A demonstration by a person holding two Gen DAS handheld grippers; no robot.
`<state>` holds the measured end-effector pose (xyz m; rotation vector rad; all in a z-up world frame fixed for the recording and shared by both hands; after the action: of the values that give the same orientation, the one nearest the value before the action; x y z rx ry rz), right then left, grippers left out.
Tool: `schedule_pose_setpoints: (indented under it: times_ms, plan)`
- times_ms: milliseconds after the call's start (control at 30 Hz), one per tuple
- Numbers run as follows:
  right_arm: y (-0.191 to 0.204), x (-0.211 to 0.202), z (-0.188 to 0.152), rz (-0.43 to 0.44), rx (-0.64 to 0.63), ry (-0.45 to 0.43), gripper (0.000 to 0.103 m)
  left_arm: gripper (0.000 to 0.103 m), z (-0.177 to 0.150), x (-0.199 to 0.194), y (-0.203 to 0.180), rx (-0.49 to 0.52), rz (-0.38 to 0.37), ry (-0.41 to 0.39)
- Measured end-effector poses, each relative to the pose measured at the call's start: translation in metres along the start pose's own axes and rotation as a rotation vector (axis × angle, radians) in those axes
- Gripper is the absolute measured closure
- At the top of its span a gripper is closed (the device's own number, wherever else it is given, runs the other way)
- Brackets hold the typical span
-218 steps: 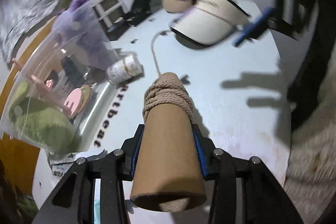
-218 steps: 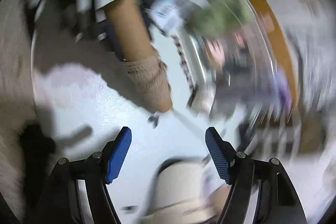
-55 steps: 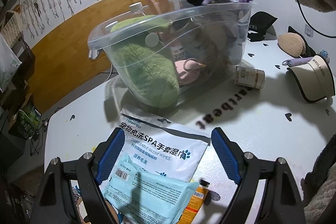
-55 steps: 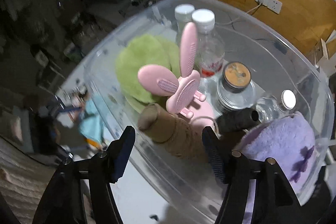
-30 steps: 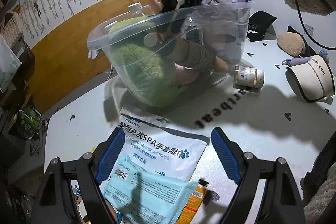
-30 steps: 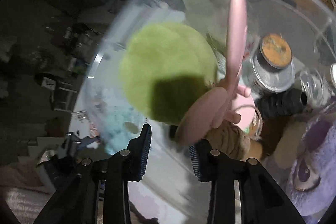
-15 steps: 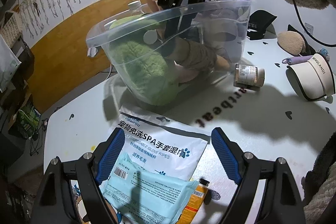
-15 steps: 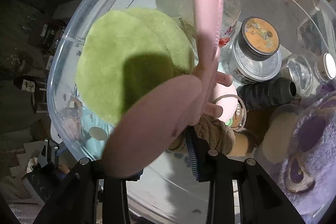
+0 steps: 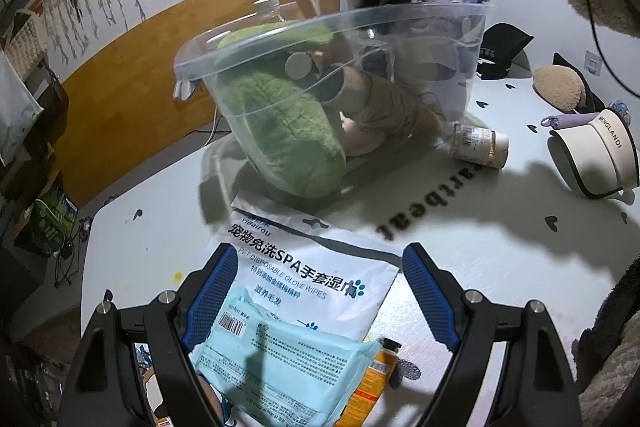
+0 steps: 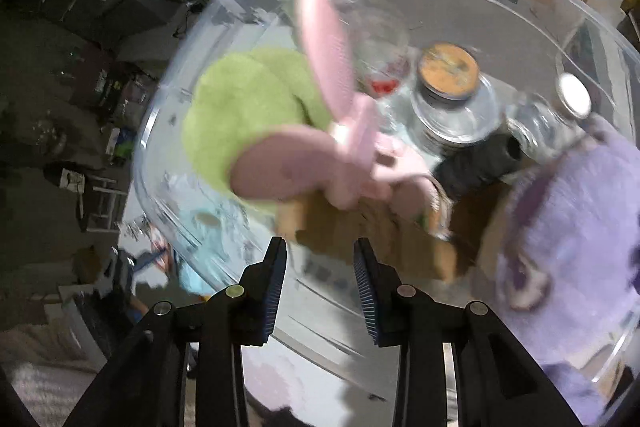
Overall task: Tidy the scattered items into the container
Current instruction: 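Press the tube down beside the pink bunny stand and open the right tool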
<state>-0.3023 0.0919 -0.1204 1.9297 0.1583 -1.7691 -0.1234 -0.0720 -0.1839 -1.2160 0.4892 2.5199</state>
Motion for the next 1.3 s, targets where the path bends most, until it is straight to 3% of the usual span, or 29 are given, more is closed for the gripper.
schedule_pose_setpoints:
  times_ms: [100, 400, 1167, 1300]
  plan:
    - [-0.018, 0.012, 0.001, -0.082, 0.025, 0.051, 0.070, 0.018, 0.002, 0.002, 0.001, -0.003, -0.003, 0.001]
    - [-0.026, 0.035, 0.021, 0.039, 0.047, 0.119, 0.070, 0.018, 0.009, 0.007, -0.001, 0.000, -0.011, -0.003]
    - [-0.019, 0.077, 0.033, -0.019, 0.029, 0.302, 0.069, 0.018, 0.007, 0.020, 0.005, -0.022, -0.019, 0.013]
    - [-0.022, 0.076, 0.030, -0.016, 0.035, 0.287, 0.069, 0.018, 0.006, 0.020, 0.006, -0.030, -0.018, 0.013]
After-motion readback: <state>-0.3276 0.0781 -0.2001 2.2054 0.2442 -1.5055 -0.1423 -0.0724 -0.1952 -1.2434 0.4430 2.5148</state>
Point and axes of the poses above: each gripper's, at about its wrist camera, not at the fingertips, and x roughly the way its jaws point, y to its left, z to its top, the point moved 3 cm from there along x, roughly the way its jaws point, and after that the axes turned 9 degrees about y, right-handed, at the moved point
